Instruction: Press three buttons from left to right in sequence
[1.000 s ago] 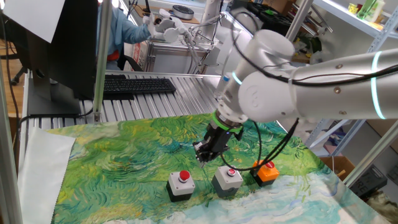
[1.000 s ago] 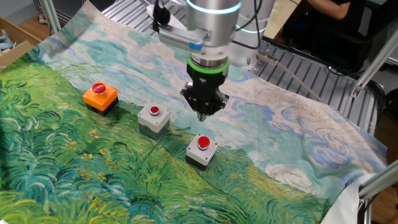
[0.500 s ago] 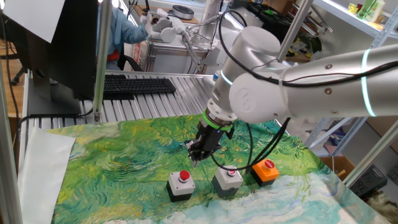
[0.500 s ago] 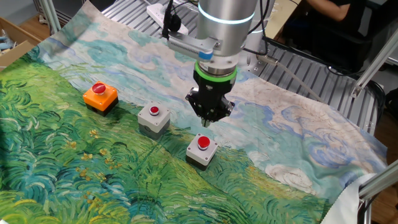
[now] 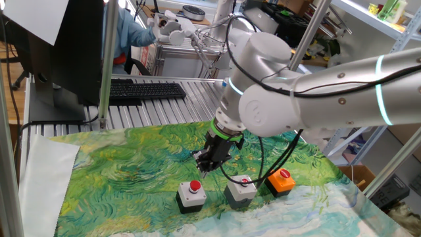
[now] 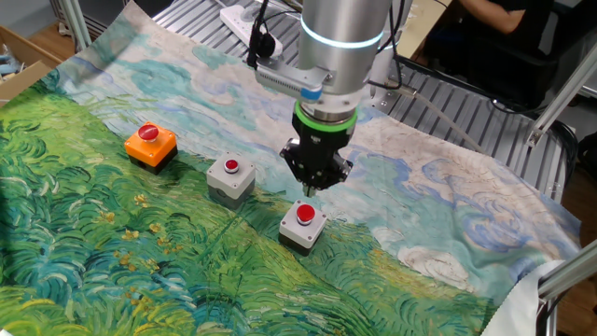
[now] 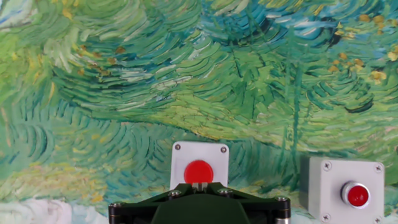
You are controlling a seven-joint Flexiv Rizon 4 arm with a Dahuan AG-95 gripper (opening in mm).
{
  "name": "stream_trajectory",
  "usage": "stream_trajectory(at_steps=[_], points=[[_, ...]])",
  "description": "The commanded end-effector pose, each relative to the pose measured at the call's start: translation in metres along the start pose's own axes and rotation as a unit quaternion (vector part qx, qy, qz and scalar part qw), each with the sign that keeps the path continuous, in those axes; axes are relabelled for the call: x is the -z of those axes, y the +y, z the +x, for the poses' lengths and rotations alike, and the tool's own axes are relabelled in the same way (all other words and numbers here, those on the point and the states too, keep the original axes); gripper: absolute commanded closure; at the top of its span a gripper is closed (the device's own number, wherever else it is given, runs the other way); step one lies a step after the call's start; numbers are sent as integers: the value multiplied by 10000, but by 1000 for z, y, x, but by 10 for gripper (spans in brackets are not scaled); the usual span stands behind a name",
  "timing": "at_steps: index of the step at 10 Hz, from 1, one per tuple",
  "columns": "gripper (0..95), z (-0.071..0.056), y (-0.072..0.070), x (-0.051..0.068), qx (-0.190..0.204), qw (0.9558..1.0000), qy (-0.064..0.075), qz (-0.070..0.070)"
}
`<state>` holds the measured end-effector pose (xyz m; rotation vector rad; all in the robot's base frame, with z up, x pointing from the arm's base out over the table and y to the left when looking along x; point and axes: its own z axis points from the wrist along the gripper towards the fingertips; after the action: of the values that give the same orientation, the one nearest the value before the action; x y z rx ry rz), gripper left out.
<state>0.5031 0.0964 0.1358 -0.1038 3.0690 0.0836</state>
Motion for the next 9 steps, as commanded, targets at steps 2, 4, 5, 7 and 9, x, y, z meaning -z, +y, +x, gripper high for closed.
stream_trajectory(at_steps=[2,4,5,7,9], points=[[950,-1,1,-7,-51,10000,-5,12],[950,-3,3,-14,-90,10000,-10,14],[950,-4,4,-20,-112,9999,-16,22],[950,-6,4,-24,-127,9999,-13,30],[950,-8,5,-29,-125,9999,-11,76]])
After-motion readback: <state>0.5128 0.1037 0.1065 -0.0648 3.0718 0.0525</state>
